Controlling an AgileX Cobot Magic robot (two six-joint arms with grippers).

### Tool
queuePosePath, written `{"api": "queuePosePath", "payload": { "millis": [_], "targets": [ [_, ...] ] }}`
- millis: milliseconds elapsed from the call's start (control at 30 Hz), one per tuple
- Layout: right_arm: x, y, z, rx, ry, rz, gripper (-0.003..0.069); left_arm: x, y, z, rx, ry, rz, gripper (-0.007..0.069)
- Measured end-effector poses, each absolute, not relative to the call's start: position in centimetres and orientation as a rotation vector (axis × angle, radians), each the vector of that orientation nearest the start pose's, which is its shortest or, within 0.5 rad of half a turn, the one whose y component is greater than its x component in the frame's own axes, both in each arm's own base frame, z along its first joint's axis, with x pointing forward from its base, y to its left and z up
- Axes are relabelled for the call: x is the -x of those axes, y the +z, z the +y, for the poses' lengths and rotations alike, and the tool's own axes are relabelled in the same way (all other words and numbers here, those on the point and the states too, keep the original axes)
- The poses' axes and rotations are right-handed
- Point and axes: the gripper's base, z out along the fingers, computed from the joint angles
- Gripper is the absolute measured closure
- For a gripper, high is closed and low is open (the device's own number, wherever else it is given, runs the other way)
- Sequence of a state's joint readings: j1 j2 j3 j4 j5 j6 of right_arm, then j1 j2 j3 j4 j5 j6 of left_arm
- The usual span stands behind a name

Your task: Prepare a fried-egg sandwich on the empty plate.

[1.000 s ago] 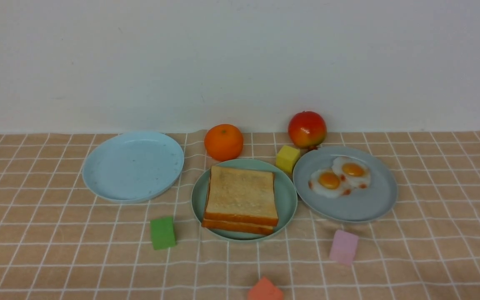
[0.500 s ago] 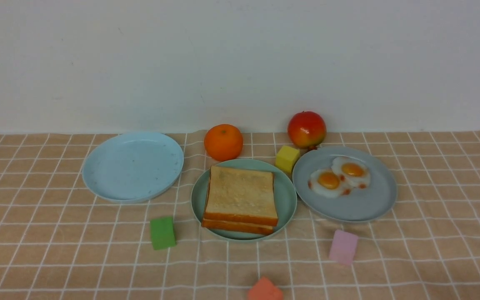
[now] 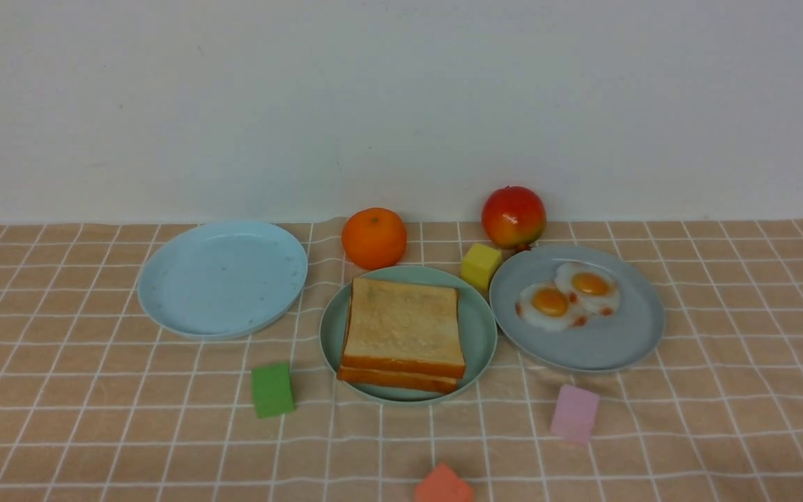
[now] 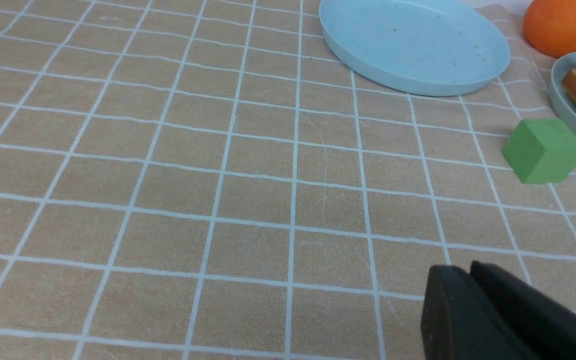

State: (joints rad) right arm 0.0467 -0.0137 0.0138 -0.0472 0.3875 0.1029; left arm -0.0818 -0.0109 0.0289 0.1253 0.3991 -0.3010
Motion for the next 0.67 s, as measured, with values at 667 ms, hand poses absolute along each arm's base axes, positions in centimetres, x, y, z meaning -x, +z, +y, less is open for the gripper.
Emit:
{"api": "queuePosePath", "payload": {
  "millis": [667],
  "targets": [
    [-5.19, 17.45, 0.08, -0.024, 0.056, 1.871, 0.0419, -5.21, 16.82, 0.02, 0.132, -0.136, 1.896, 0.0557]
  ]
}}
